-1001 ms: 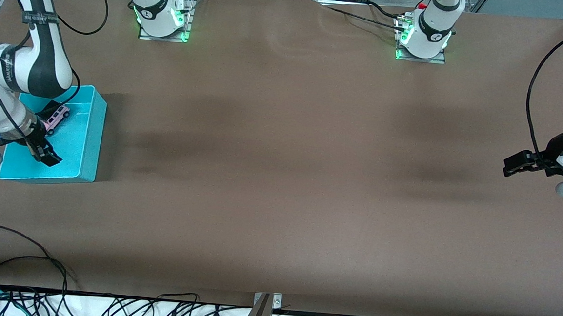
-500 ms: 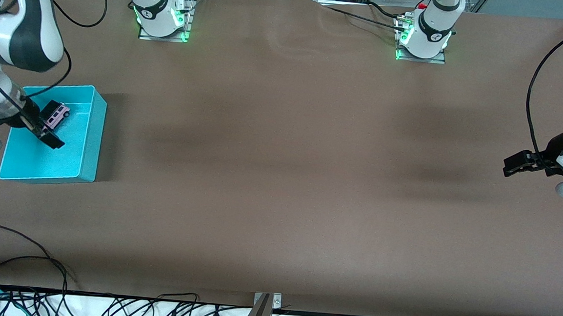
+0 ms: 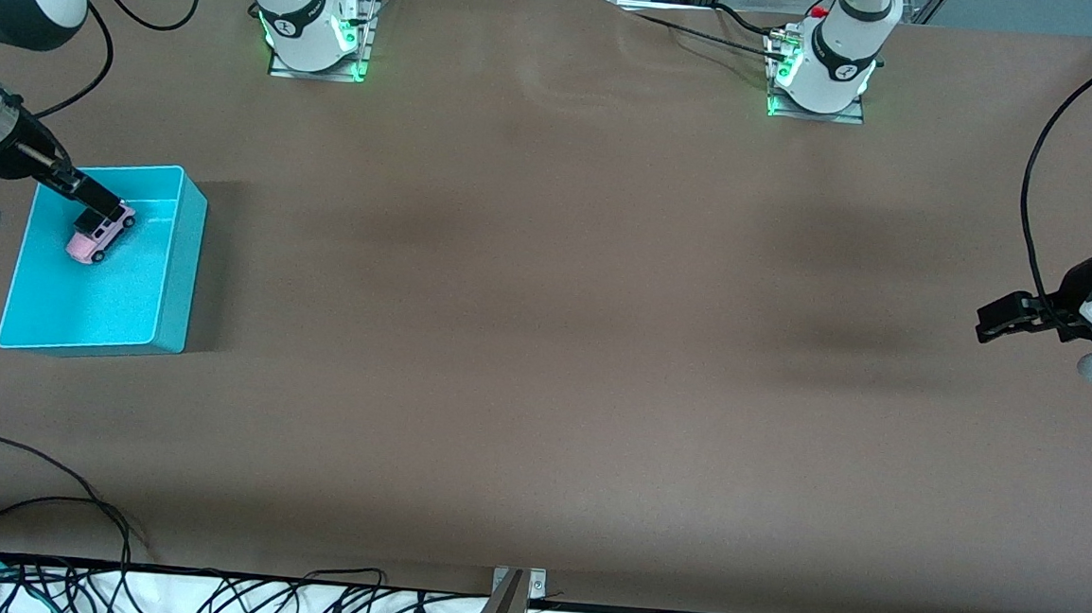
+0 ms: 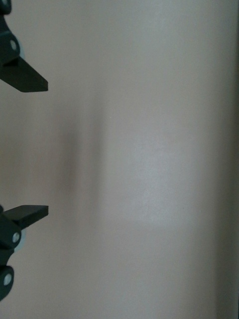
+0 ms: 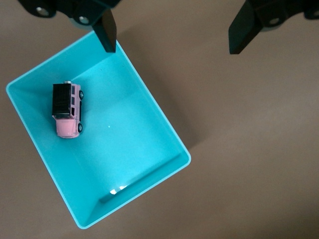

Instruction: Wind and store pink jeep toy

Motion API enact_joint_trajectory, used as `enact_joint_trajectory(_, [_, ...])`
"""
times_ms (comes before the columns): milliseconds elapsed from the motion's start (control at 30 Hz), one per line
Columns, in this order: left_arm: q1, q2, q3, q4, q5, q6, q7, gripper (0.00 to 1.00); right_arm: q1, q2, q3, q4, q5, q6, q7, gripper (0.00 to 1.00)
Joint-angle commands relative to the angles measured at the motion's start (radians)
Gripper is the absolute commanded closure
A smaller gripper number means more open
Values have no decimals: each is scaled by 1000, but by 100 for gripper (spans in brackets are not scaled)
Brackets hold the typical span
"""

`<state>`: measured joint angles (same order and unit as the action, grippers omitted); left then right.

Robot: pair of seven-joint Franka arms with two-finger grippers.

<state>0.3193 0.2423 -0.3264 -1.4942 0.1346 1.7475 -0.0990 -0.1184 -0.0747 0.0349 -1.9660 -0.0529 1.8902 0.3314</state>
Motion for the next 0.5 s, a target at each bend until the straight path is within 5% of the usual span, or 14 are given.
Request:
enact_joint_trajectory(0, [3, -21, 1, -9, -24, -6, 13, 0, 13, -48, -3, -21, 34, -40, -31, 0])
enact_joint_trajectory(467, [3, -20, 1, -9, -24, -6, 15, 0, 20, -73, -9, 41, 67, -177, -137, 0])
